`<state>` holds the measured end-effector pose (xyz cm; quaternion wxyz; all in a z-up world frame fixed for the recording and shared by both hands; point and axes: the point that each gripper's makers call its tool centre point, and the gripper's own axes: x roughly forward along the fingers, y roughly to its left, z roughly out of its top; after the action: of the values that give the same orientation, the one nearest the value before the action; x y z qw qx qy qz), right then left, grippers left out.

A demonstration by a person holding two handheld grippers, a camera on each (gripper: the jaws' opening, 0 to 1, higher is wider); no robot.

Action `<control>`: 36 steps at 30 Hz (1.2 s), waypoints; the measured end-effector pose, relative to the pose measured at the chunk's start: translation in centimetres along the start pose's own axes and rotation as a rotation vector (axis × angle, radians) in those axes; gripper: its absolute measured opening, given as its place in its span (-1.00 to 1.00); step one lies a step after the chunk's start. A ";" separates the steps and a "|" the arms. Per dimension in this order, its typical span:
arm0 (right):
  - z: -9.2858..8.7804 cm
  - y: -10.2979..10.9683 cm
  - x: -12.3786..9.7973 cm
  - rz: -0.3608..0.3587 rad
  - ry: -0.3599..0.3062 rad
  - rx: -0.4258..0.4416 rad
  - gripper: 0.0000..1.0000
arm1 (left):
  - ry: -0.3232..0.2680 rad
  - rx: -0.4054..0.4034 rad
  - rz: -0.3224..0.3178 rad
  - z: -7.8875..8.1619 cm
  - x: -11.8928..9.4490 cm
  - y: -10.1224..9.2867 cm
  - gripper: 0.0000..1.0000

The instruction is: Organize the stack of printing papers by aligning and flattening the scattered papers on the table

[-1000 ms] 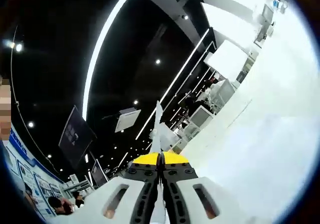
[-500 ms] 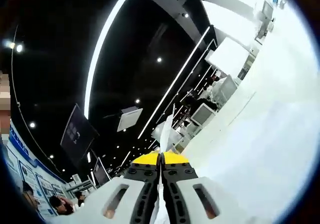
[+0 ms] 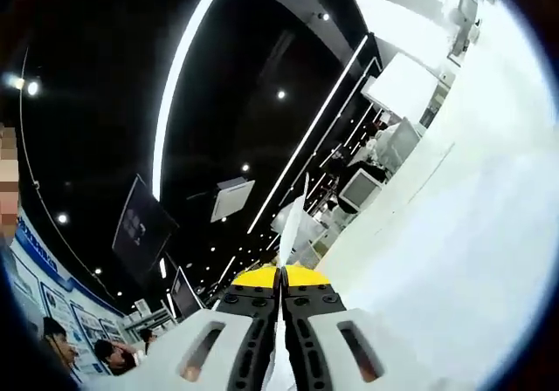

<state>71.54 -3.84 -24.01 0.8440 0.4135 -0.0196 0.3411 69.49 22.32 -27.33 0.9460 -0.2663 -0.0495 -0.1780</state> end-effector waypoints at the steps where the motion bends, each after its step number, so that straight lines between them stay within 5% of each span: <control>1: -0.8 0.2 0.1 0.015 0.047 0.005 -1.00 | 0.000 0.001 -0.001 0.0 0.0 0.0 -0.56; 12: -3.2 1.4 0.9 0.034 0.162 -0.103 -1.00 | 0.005 0.001 -0.007 -0.1 0.1 -0.1 -0.55; 36: -7.9 3.3 1.8 0.090 0.343 -0.060 -1.00 | 0.010 0.004 -0.014 -0.1 0.1 -0.2 -0.53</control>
<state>69.00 4.18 -26.41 0.8309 0.3224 0.0960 0.4432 69.50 22.04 -27.31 0.9455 -0.2633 -0.0468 -0.1857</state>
